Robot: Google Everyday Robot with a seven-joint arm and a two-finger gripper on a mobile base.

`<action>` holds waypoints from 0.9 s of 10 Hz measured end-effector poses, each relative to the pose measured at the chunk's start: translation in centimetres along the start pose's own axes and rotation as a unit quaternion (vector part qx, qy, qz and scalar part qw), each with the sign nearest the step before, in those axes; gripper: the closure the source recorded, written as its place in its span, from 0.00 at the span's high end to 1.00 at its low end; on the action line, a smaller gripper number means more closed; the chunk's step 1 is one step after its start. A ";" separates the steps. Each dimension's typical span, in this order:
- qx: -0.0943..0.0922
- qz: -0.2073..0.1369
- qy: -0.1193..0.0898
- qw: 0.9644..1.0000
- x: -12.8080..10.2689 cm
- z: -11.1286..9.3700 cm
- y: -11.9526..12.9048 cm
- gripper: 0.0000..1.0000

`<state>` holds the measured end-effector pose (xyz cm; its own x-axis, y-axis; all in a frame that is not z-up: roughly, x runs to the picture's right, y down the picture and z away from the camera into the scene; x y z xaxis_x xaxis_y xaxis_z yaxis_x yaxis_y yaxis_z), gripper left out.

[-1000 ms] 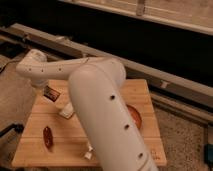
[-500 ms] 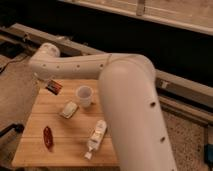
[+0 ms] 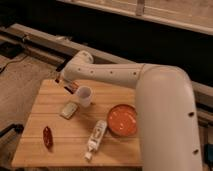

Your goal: Place the eraser in the ceramic cup

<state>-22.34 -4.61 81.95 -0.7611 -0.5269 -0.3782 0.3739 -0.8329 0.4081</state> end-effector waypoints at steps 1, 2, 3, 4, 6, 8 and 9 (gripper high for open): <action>-0.002 0.006 0.015 1.000 -0.7 -0.6 0.1 0.00; -0.010 0.018 0.032 0.999 -1.9 -1.8 0.6 0.00; -0.016 0.029 0.042 0.999 -3.0 -2.7 0.9 0.00; -0.023 0.037 0.052 0.998 -3.7 -3.4 1.3 0.00; -0.030 0.056 0.066 0.996 -4.5 -4.2 1.5 0.00; -0.034 0.062 0.071 0.995 -5.3 -4.3 1.8 0.08; -0.034 0.060 0.072 0.995 -5.4 -4.1 1.9 0.18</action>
<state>-15.33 -4.02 81.31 -0.6261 -0.6386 -0.4474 0.4962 -0.7690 0.4031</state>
